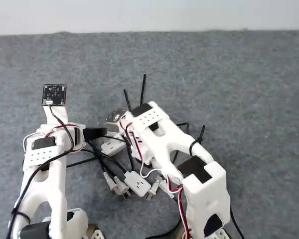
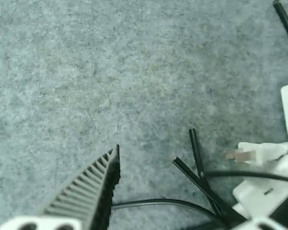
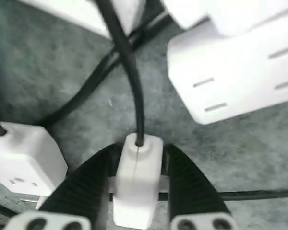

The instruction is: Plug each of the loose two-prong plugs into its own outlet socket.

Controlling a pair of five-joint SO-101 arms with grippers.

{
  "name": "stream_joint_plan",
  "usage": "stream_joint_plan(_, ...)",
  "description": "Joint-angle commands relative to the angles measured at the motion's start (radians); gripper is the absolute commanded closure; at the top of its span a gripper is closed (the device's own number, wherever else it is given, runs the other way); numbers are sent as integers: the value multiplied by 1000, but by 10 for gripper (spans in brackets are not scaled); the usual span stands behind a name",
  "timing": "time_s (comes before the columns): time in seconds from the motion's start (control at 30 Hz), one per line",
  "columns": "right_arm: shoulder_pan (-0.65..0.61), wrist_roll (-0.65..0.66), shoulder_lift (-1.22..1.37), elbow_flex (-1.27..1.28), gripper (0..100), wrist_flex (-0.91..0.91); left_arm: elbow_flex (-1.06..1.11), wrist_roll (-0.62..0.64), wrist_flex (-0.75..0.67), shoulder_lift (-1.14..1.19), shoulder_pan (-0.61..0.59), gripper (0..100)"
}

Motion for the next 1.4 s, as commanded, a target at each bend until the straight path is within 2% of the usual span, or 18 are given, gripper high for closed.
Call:
stream_joint_plan(0.0,-1,38,58,20,987,21,-27,11,-14,-8,-5,476)
stream_joint_plan(0.3,16,46,21,21,991,30,-25,9,-14,-8,-2,476)
stream_joint_plan(0.37,65,48,-27,20,991,47,-24,9,-14,-8,-2,476)
stream_joint_plan(0.57,314,94,-209,21,991,38,-24,9,-14,-8,0,476)
stream_joint_plan(0.67,384,89,-252,35,991,4,-24,9,-14,-8,0,476)
stream_joint_plan(0.97,406,89,-262,63,991,-54,-24,8,-14,-8,2,476)
stream_joint_plan(1.23,415,87,-259,69,991,-188,-24,8,-14,-8,2,476)
stream_joint_plan(1.37,423,18,-259,66,991,-277,-24,8,-14,-8,2,476)
